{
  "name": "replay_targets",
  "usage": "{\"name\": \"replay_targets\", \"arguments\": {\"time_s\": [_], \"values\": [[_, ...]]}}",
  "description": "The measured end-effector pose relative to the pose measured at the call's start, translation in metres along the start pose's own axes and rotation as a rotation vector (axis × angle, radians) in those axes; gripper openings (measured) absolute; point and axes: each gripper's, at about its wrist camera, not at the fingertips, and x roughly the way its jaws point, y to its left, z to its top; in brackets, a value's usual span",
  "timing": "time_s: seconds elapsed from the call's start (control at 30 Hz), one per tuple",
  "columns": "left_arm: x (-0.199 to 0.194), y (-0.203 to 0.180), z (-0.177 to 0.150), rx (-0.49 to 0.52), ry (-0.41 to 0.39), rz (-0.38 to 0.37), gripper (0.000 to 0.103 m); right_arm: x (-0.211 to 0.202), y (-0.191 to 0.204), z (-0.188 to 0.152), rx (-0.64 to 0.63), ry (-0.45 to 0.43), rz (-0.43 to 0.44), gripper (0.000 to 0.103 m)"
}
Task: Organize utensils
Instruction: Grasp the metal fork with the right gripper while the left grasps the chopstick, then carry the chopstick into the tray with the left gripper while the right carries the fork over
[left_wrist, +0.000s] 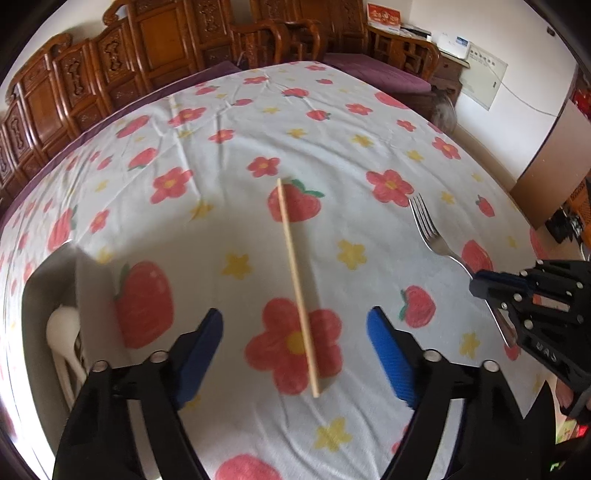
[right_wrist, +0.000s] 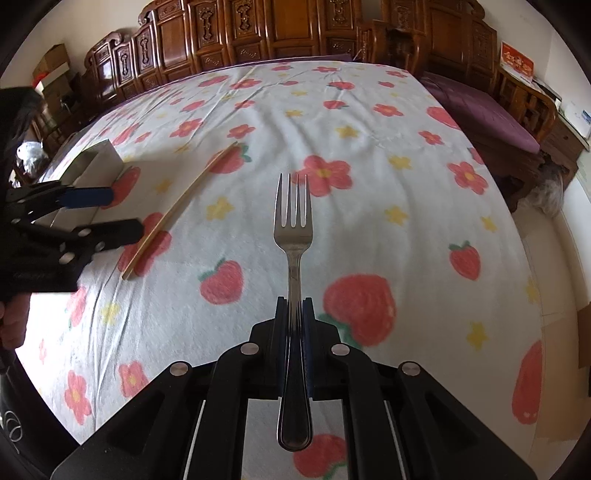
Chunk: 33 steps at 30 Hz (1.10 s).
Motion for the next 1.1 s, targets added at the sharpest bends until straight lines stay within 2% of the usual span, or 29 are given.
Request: {"name": "replay_targets", "arguments": {"time_s": [0.03,0.1,0.17,0.33,0.63,0.7,1.1], "values": [[0.003,-0.001,0.003,0.001,0.004,-0.006,0.07,-0.001,-0.001,-0.001,0.003,-0.002,-0.001,0.009],[0.008,-0.003,0.006,0.0,0.016,-0.02,0.051,-0.002,-0.003,-0.003,0.01,-0.005,-0.001,0.009],[0.016,-0.003,0.009,-0.007,0.04,-0.028,0.043,-0.004,-0.003,-0.005,0.011,-0.007,-0.001,0.009],[0.03,-0.001,0.014,-0.025,0.069,-0.026,0.032,-0.004,-0.004,-0.01,0.014,-0.005,0.001,0.009],[0.041,0.003,0.018,-0.038,0.08,-0.005,0.026,-0.007,-0.007,-0.014,0.019,-0.004,-0.001,0.009],[0.042,0.003,0.018,-0.032,0.077,-0.003,0.007,-0.008,-0.009,-0.014,0.02,-0.004,-0.001,0.009],[0.022,0.004,0.009,-0.036,0.051,-0.024,0.005,-0.017,-0.001,-0.011,0.016,-0.018,0.004,0.009]]}}
